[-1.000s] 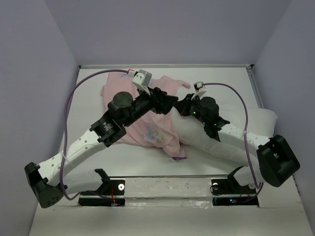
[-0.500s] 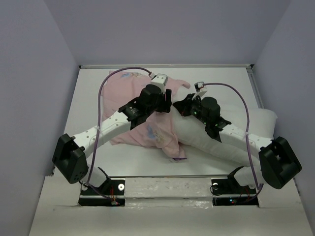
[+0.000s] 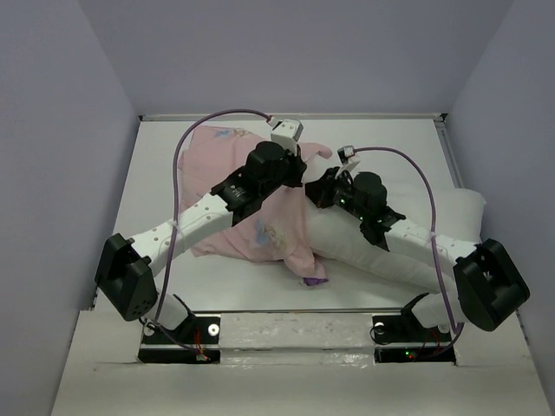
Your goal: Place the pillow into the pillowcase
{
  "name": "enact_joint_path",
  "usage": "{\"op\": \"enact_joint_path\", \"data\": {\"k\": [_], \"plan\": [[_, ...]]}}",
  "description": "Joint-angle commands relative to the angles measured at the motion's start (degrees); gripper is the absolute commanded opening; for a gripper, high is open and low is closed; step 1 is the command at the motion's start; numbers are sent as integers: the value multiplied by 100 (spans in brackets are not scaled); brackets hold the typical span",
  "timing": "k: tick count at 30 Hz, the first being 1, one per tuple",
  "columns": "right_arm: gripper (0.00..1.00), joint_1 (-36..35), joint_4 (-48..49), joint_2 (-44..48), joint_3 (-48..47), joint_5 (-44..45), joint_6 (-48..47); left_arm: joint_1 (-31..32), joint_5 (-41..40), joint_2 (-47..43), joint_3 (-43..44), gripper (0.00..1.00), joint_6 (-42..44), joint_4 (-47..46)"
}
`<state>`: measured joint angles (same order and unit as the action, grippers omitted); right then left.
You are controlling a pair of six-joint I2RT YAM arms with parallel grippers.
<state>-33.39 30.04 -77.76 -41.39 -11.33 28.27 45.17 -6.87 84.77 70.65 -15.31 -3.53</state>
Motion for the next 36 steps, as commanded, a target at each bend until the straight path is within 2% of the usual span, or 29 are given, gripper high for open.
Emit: {"op": "enact_joint_path", "data": {"k": [1,4,6,7,10,13,15,18,19,20,21,23,24,25,27,29,33,35,36], "plan": [[0,-238,1371,-99,86,-1079,424,352,966,-409,502,0,-183,-868],[0,-361,2310,-205,236,-1502,784,423,1967,-356,686,0,-568,-1367],[0,-449,2698,-301,315,-1643,995,449,2268,-286,827,0,-884,-1545],[0,-449,3213,-345,489,-1688,1092,527,2391,-208,975,0,-921,-1563],[0,-449,3771,-284,833,-1339,1234,738,2366,-172,994,0,-991,-1651],[0,-380,3492,-117,817,-873,1005,993,2288,-311,767,0,-1227,-1677],[0,-196,3359,-221,632,-600,1013,1222,2243,-400,345,0,-1430,-2019],[0,112,3657,-511,448,-449,1348,1583,2006,-514,-77,0,-1572,-2520],[0,348,3762,-756,404,-449,1713,1827,1936,-453,-113,0,-1563,-2591],[0,437,3859,-863,334,-501,1882,1916,1866,-401,-113,3,-1493,-2626],[0,499,3843,-916,237,-449,2049,1986,1830,-339,-104,22,-1431,-2609],[0,552,3326,-794,175,-300,2033,1987,1367,-417,-192,47,-1283,-2346],[0,553,3063,-698,131,-73,1911,1987,1094,-505,-253,66,-1186,-2232],[0,553,2817,-601,140,34,1841,1987,413,-732,-332,72,-1089,-2135],[0,553,2446,-338,218,183,1587,1961,-163,-1014,-621,86,-931,-1880],[0,553,2216,-214,210,307,1445,1943,-752,-1488,-859,89,-869,-1783],[0,553,1690,-73,78,404,1172,1943,-1359,-2245,-1702,88,-938,-1537],[0,553,1427,6,8,465,1067,1943,-1886,-2474,-1966,82,-1105,-1205],[0,553,1312,58,-105,509,979,1943,-2001,-2518,-2237,74,-1184,-1116]]}}
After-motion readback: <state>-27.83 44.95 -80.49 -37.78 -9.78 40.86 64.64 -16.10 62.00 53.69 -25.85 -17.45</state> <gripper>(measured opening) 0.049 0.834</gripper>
